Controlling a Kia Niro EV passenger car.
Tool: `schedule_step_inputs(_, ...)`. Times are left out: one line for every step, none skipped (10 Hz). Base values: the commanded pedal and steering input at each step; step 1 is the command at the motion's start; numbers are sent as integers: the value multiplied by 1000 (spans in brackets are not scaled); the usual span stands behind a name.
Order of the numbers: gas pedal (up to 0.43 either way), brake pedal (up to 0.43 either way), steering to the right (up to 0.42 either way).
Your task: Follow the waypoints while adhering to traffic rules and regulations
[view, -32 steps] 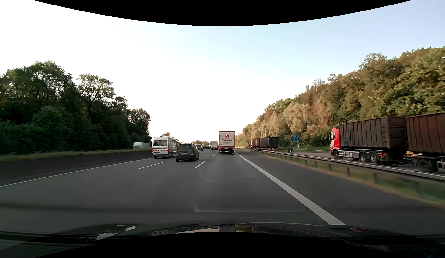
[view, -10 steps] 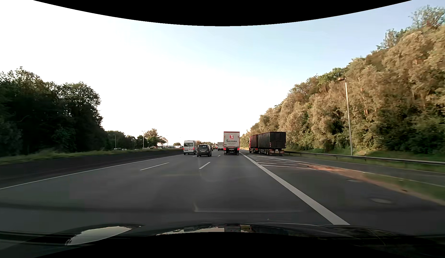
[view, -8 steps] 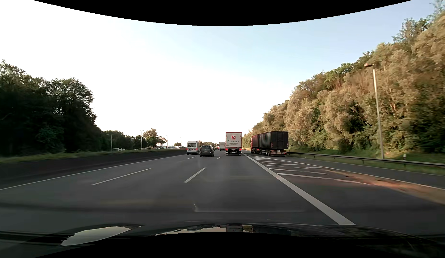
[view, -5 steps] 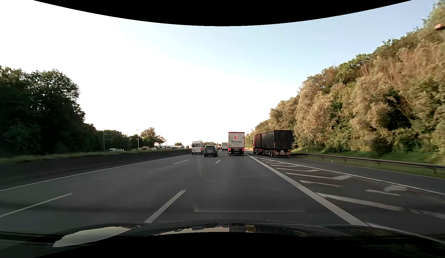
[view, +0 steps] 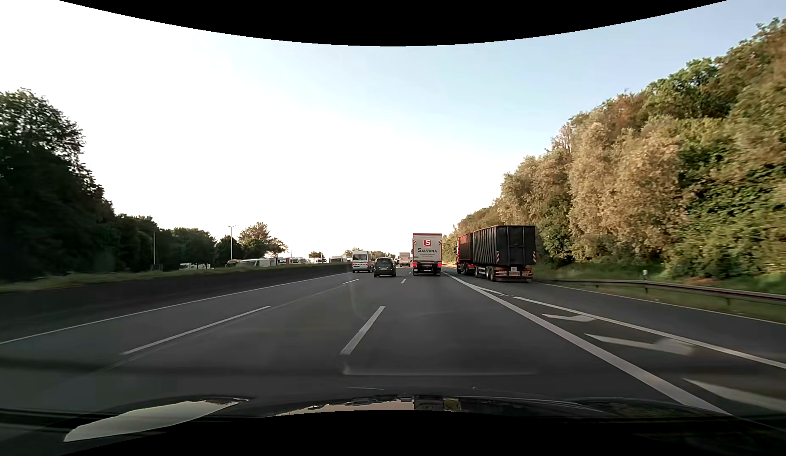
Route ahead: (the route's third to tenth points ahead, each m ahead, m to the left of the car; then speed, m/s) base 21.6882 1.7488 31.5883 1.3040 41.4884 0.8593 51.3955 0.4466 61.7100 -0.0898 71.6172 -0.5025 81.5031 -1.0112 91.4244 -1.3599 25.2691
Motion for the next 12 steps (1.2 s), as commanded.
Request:
schedule_step_inputs(260, 0, -6)
schedule_step_inputs(260, 0, -5)
schedule_step_inputs(260, 0, -4)
schedule_step_inputs(260, 0, -4)
schedule_step_inputs(260, 0, -4)
schedule_step_inputs(260, 0, -4)
schedule_step_inputs(260, 0, -3)
schedule_step_inputs(260, 0, 1)
schedule_step_inputs(260, 0, 4)
schedule_step_inputs(260, 0, 4)
schedule_step_inputs(260, 0, 4)
schedule_step_inputs(260, 0, 4)
